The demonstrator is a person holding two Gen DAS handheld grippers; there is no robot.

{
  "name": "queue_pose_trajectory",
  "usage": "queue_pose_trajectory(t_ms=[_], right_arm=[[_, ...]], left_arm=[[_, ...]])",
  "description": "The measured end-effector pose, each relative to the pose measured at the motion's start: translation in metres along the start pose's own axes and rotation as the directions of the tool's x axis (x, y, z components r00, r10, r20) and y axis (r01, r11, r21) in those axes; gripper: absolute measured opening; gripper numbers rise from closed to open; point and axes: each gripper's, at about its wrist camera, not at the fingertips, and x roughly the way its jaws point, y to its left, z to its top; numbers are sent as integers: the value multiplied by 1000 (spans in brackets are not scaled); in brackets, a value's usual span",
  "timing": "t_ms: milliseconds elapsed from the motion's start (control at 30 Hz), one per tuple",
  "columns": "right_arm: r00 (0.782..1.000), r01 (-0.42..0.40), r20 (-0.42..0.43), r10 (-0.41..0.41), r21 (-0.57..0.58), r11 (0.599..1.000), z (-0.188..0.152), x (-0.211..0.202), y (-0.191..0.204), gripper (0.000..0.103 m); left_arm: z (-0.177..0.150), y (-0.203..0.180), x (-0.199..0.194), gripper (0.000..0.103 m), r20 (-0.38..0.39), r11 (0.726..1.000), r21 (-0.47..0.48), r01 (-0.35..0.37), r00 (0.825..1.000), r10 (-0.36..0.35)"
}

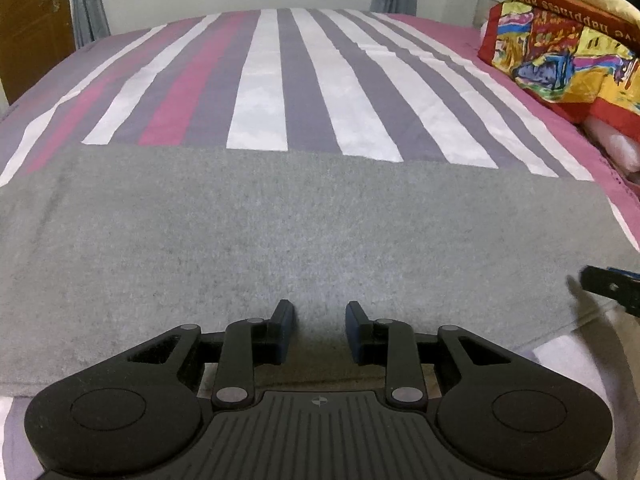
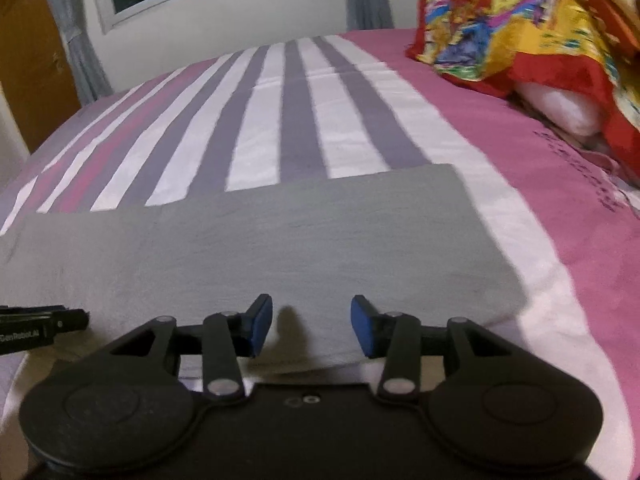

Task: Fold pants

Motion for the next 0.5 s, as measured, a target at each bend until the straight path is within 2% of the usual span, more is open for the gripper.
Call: queue_pose_trajectory(t_ms=[167,300,500], right_arm=[[1000,22,-21,-20,100,995,-7,-15,-34,43],[998,38,-46,-31,170,985,-13,-15,-54,43],[1000,-8,-17,15,362,932,-15,-6,-83,43]], left_arm=[[3,-7,-5,29,9,999,-2,38,999,-38],[0,-13,1,29,1,999,27,33,999,-33],[-1,-16,10,30,-22,998,48,27,999,-26]])
